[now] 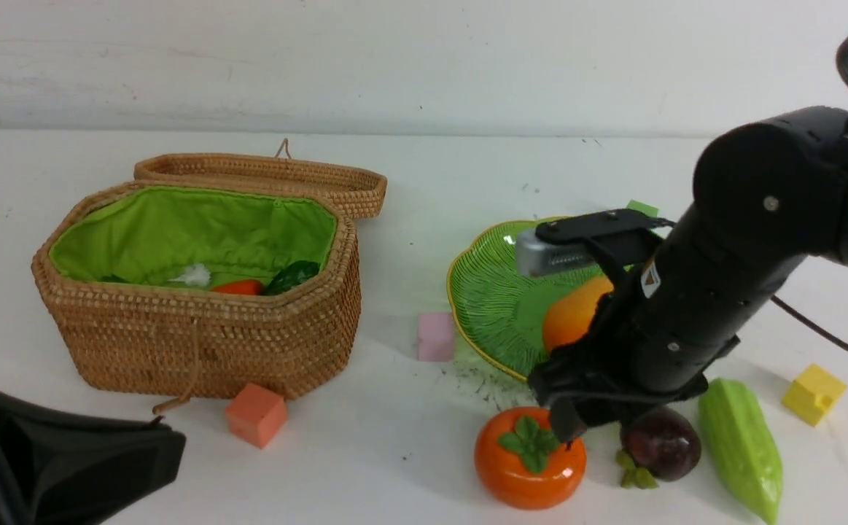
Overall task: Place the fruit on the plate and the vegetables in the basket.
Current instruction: Grab a tomato with your right arm and place it on the plate on the right.
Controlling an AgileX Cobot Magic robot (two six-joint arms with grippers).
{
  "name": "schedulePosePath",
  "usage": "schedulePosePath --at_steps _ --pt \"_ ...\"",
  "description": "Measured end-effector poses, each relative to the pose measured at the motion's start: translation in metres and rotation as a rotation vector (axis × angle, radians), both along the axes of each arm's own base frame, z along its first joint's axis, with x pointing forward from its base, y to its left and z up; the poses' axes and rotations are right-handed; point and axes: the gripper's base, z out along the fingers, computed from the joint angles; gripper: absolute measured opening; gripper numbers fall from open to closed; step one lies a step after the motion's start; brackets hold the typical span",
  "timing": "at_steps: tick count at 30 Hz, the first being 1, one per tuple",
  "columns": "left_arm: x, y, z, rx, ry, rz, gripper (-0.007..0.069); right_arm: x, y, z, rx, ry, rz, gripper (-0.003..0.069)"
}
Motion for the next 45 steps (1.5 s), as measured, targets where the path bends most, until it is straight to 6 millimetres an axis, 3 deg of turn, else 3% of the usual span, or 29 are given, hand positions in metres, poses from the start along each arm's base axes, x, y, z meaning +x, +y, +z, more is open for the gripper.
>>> schedulePosePath --at_steps 5,13,33,41,45 --pt "0.000 0.000 0.000 -0.003 0.004 -0.001 -0.0013 0.019 0.006 -0.025 0.078 0.064 -0.116 0.0552" --pt "-0.001 0.000 -0.001 -0.007 0.017 -0.003 -0.0013 0.028 0.012 -0.056 0.050 0.144 -0.161 0.0559" --pt "-0.002 -0.001 -0.001 -0.016 0.037 -0.008 -0.0013 0.034 0.020 -0.071 0.072 0.209 -0.187 0.0562" --pt "-0.002 -0.001 -0.001 -0.018 0.041 -0.009 -0.0013 0.037 0.021 -0.075 0.074 0.201 -0.171 0.0486" --pt "-0.003 -0.002 -0.001 -0.021 0.046 -0.010 -0.0013 0.038 0.022 -0.075 0.084 0.193 -0.148 0.0482"
